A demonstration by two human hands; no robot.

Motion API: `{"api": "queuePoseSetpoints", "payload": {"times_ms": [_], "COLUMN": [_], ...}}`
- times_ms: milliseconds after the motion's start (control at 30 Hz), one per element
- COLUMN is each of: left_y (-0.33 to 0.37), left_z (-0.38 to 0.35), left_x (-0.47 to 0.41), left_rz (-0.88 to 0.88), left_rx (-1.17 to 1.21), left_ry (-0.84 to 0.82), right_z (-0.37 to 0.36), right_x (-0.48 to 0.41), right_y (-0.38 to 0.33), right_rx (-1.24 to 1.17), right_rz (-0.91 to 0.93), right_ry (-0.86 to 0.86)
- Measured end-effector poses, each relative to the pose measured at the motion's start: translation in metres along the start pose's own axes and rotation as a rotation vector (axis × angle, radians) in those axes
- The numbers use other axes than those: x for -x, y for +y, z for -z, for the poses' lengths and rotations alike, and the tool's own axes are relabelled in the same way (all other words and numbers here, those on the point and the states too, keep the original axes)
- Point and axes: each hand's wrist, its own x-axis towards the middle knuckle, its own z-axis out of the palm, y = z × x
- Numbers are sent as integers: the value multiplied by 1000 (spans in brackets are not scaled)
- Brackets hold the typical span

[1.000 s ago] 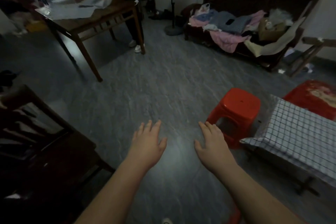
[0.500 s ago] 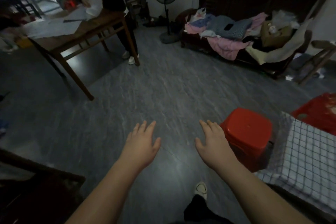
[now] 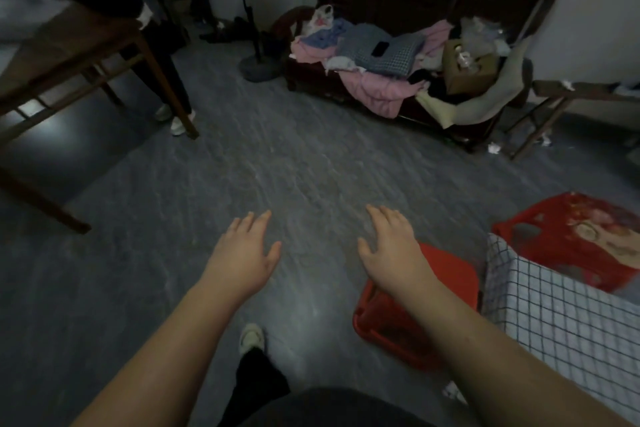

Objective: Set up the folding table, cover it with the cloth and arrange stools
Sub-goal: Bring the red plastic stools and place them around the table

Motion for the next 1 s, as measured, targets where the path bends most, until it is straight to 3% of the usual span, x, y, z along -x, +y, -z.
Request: {"api": "queuePoseSetpoints", "payload": {"times_ms": [467, 667, 1000], "left_y": [-14, 73, 246], "left_z": [37, 22, -40], "left_x": [-311, -386, -409], "left_rz": [-427, -692, -1047], "left_rx": [-111, -106, -201], "left_ry": [-224, -296, -469], "right_z": [-11, 5, 33], "right_x": [-196, -191, -141], "right_y": [-29, 5, 97], "right_rx": [-84, -194, -378], "right_rz": [-423, -715, -1087], "right_ry": [186, 291, 472]}}
